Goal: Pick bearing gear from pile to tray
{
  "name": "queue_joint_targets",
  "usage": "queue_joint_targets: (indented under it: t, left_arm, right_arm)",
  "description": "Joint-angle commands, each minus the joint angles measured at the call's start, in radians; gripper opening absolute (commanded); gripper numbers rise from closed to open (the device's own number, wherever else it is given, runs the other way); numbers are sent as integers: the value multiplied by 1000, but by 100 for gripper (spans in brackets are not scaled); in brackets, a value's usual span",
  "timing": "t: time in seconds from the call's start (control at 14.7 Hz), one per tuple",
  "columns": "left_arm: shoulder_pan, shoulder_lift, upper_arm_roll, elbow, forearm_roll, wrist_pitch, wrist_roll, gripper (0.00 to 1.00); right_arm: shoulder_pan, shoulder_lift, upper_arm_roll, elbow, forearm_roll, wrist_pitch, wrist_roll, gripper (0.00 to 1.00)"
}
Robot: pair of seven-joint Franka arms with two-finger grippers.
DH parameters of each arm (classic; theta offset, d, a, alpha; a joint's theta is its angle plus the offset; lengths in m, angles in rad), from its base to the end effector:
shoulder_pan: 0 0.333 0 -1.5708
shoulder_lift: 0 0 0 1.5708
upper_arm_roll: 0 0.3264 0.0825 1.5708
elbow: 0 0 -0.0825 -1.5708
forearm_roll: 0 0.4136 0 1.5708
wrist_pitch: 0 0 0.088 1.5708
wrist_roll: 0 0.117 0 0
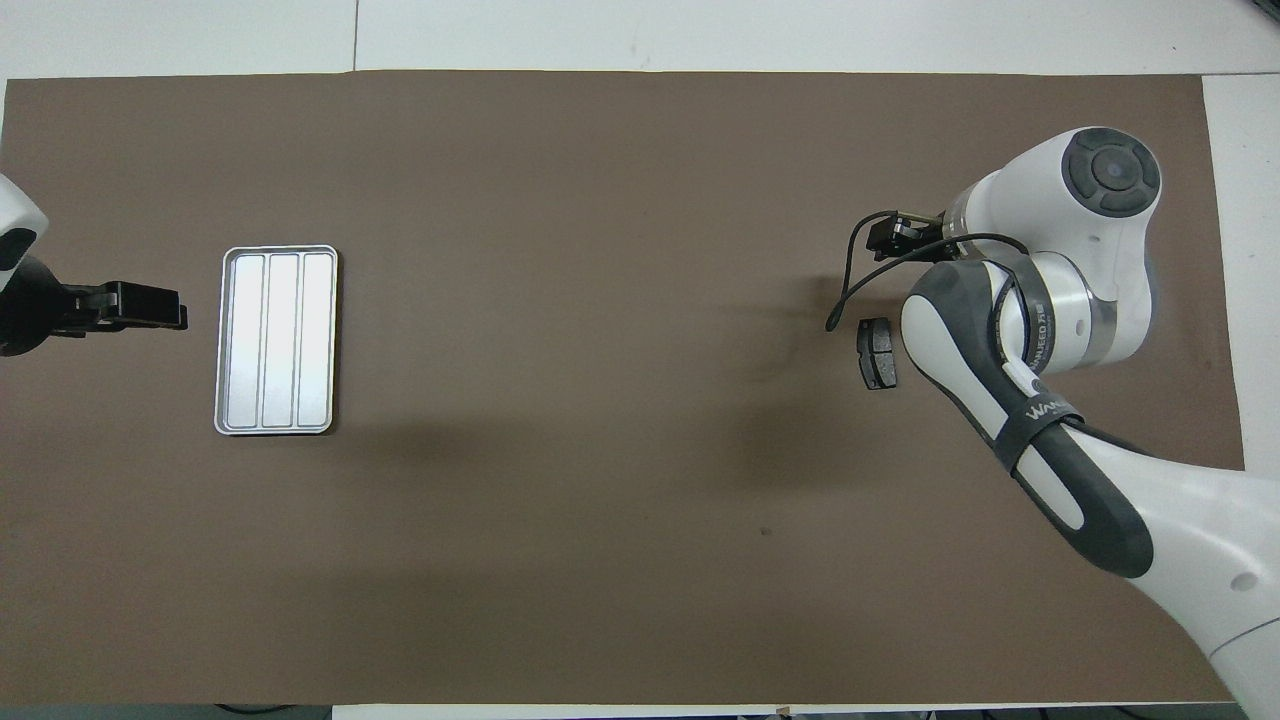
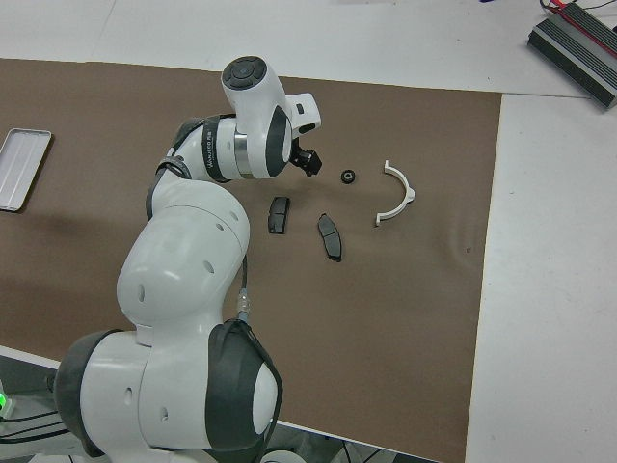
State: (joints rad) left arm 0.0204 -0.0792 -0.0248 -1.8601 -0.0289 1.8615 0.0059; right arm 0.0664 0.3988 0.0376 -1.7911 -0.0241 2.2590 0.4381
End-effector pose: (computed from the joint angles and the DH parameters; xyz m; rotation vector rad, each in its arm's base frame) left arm 0.5753 -0.0054 0.5498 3.1131 -0.0049 0.1255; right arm 0.6799 0.0683 0.3185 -3.0850 0.5024 -0.1066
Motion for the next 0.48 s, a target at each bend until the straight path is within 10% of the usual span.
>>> queue_joint_targets:
  t: [0.0,0.41]
  left_arm:
    - [-8,-27,8,-34,-3,28,-17,100]
    - [-16,-27,6,-37,-3,38,-34,100]
  right_arm:
    - [-8,106,5,108,-13,5,45,100]
    - [4,195,5,197,-56,-18,119,98]
